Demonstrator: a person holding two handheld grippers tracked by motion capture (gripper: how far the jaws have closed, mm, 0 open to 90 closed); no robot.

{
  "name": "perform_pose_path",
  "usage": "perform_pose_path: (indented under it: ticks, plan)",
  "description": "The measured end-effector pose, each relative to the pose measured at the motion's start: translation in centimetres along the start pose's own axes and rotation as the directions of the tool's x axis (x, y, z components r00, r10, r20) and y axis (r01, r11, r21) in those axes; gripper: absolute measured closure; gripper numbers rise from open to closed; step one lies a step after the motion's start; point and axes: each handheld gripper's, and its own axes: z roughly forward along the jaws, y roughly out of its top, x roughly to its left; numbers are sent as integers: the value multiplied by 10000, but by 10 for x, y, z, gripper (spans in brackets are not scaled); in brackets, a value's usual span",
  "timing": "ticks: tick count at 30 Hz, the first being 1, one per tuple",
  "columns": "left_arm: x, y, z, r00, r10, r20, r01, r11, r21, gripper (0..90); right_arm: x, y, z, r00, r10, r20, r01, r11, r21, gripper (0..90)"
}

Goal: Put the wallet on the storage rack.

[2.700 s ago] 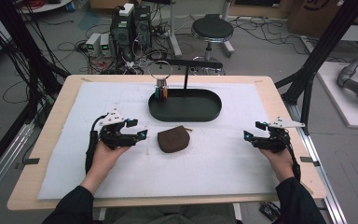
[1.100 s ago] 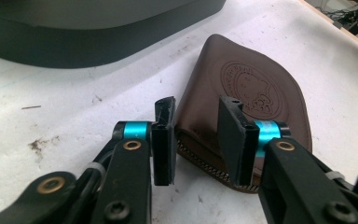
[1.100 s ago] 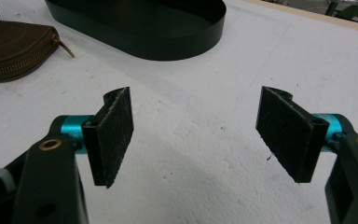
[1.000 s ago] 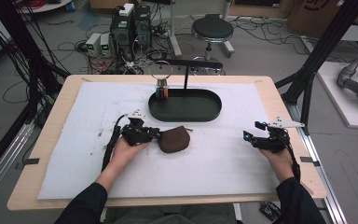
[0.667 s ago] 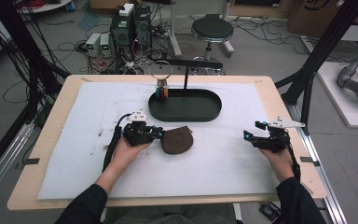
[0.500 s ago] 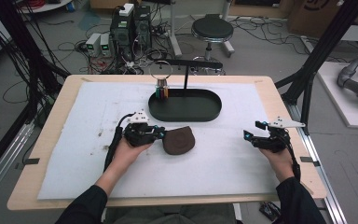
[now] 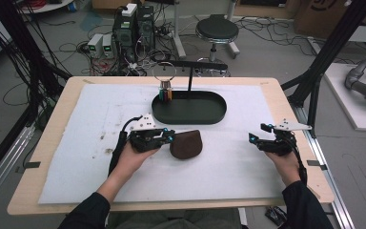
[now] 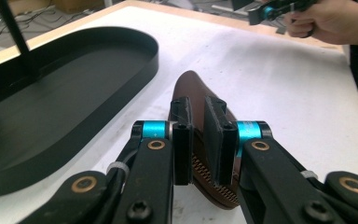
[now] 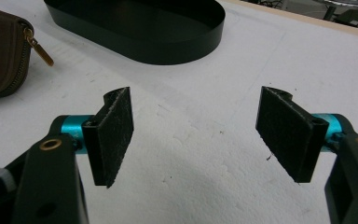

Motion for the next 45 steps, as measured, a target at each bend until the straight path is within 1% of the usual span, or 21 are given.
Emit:
perform_pose_path:
  ticks: [8, 11, 15, 16, 17, 21, 22, 23, 24, 29, 30, 31, 35, 36, 37, 38, 39, 41, 42, 44, 45]
  plan:
    - [-8, 4, 0, 9980, 445, 438, -439, 9989, -150, 813, 1, 1, 0, 9999, -107, -114, 106, 9999, -113, 282]
    - [-10, 5, -1, 9961, 654, 586, -650, 9979, -78, 813, 2, 1, 0, 9996, -106, -274, 103, 9999, -118, 288]
    - [-12, 6, -2, 9947, 804, 642, -804, 9968, -24, 814, 5, 5, 1, 9967, -174, -792, 151, 9994, -299, 324]
    - [-12, 6, -2, 9944, 813, 682, -813, 9967, -39, 814, 9, 10, 4, 9933, -266, -1125, 222, 9990, -397, 326]
    - [-11, 6, -2, 9940, 837, 700, -838, 9965, -17, 814, 9, 10, 4, 9933, -266, -1125, 222, 9990, -397, 326]
    - [-11, 5, -3, 9932, 886, 755, -891, 9960, 29, 815, 18, 19, 13, 9837, -495, -1731, 420, 9980, -470, 327]
    - [-11, 5, -3, 9929, 901, 771, -905, 9959, 20, 815, 21, 22, 17, 9785, -576, -1981, 492, 9977, -473, 327]
    - [-11, 5, -3, 9927, 911, 791, -915, 9958, 9, 816, 26, 26, 23, 9698, -617, -2361, 539, 9978, -391, 327]
    - [-11, 5, -3, 9925, 922, 798, -926, 9957, 11, 816, 26, 26, 23, 9698, -617, -2361, 539, 9978, -391, 327]
    - [-10, 5, -3, 9917, 993, 818, -1000, 9950, 37, 817, 37, 36, 38, 9474, -925, -3064, 870, 9957, -316, 324]
    - [-10, 5, -3, 9915, 1011, 820, -1018, 9948, 37, 822, 41, 39, 46, 9370, -961, -3358, 921, 9954, -280, 322]
    - [-11, 5, -3, 9916, 992, 828, -995, 9950, -5, 822, 41, 39, 46, 9370, -961, -3358, 921, 9954, -280, 322]
    - [-10, 5, -3, 9911, 1023, 847, -1026, 9947, -7, 826, 51, 46, 62, 9126, -1049, -3951, 1098, 9939, -103, 321]
    - [-10, 5, -3, 9910, 1039, 838, -1043, 9945, 8, 827, 56, 48, 69, 9018, -1004, -4203, 1092, 9940, -29, 321]
    - [-10, 5, -2, 9912, 1029, 834, -1033, 9947, 1, 827, 56, 48, 69, 9018, -1004, -4203, 1092, 9940, -29, 321]
    - [-10, 5, -3, 9911, 1030, 841, -1035, 9946, 14, 826, 58, 48, 72, 8951, -991, -4348, 1119, 9937, 37, 321]
    - [-10, 5, -3, 9909, 1062, 832, -1069, 9943, 40, 827, 61, 49, 78, 8833, -985, -4584, 1172, 9930, 124, 322]
    - [-10, 5, -3, 9909, 1054, 835, -1062, 9943, 41, 827, 67, 49, 84, 8740, -1033, -4747, 1309, 9911, 254, 323]
    - [-10, 5, -3, 9907, 1076, 829, -1084, 9941, 59, 827, 71, 50, 88, 8661, -1078, -4881, 1414, 9894, 323, 323]
    - [-10, 5, -3, 9910, 1049, 837, -1054, 9944, 13, 826, 76, 51, 92, 8591, -1048, -5009, 1481, 9878, 474, 324]
    - [-10, 5, -3, 9907, 1074, 839, -1080, 9941, 29, 827, 78, 51, 95, 8527, -1091, -5109, 1541, 9870, 465, 327]
